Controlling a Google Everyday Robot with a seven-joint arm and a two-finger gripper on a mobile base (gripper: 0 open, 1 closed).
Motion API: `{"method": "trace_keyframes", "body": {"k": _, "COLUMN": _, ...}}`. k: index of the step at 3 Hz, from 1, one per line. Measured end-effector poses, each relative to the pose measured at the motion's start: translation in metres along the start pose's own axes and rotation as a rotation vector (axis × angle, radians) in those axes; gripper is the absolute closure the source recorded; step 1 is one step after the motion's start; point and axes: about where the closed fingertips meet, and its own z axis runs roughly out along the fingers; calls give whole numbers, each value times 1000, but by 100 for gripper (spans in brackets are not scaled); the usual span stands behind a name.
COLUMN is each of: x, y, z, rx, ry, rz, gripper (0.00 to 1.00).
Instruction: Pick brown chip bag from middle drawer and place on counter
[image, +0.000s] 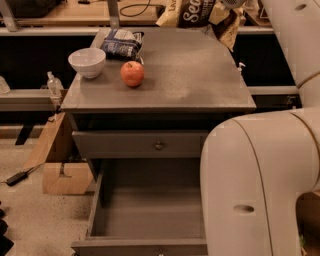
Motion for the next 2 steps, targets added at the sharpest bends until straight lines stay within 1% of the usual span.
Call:
{"method": "trace_keyframes", "body": {"k": 1, "x": 0, "y": 2, "z": 4, "rx": -5, "ry": 2, "rz": -1, "gripper": 7}}
{"method": "trace_keyframes", "body": {"k": 2, "x": 0, "y": 4, "z": 6, "rx": -8, "ry": 3, "rz": -2, "gripper": 0}}
